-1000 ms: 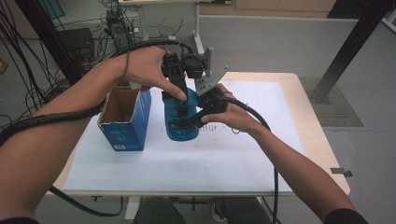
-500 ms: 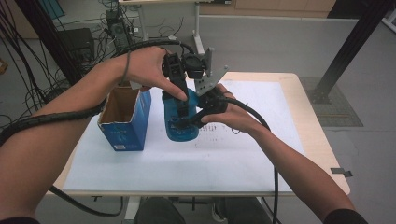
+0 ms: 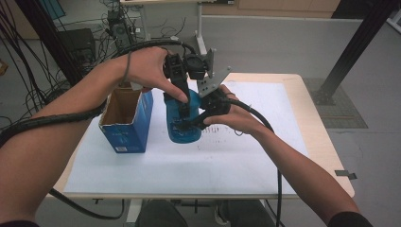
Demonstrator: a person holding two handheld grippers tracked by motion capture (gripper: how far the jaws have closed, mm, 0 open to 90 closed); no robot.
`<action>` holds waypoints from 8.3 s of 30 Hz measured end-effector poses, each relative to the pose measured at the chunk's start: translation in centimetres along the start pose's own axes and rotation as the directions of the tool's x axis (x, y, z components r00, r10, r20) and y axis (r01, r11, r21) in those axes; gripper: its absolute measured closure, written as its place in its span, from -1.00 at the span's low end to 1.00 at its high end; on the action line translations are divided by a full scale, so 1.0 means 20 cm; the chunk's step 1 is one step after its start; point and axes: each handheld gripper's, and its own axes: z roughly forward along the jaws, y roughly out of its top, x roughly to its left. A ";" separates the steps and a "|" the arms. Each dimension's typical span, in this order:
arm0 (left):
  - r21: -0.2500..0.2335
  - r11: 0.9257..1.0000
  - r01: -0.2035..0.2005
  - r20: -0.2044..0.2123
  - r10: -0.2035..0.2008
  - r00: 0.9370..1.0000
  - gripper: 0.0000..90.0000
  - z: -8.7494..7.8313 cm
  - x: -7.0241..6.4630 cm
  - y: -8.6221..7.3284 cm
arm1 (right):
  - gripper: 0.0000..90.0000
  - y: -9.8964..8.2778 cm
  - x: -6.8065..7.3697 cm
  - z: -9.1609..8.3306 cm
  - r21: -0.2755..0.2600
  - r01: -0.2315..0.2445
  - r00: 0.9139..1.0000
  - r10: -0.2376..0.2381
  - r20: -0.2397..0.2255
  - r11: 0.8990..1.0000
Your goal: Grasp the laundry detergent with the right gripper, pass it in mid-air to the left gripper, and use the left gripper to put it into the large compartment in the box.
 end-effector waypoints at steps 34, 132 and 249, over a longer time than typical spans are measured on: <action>-0.001 1.000 -0.012 0.030 0.012 0.999 -0.20 0.01 -0.01 0.01 | -0.01 -0.01 -0.01 0.00 0.001 0.006 1.000 -0.006 -0.001 1.000; -0.008 1.000 -0.012 0.046 0.012 0.999 -0.17 0.04 -0.01 0.02 | -0.04 -0.04 -0.01 0.01 0.007 0.019 1.000 -0.019 0.000 1.000; -0.141 0.362 0.921 -0.086 -0.932 0.353 -0.17 -0.66 0.52 -0.60 | -0.81 -0.13 -0.10 -0.88 0.417 -0.452 0.845 0.229 0.483 0.789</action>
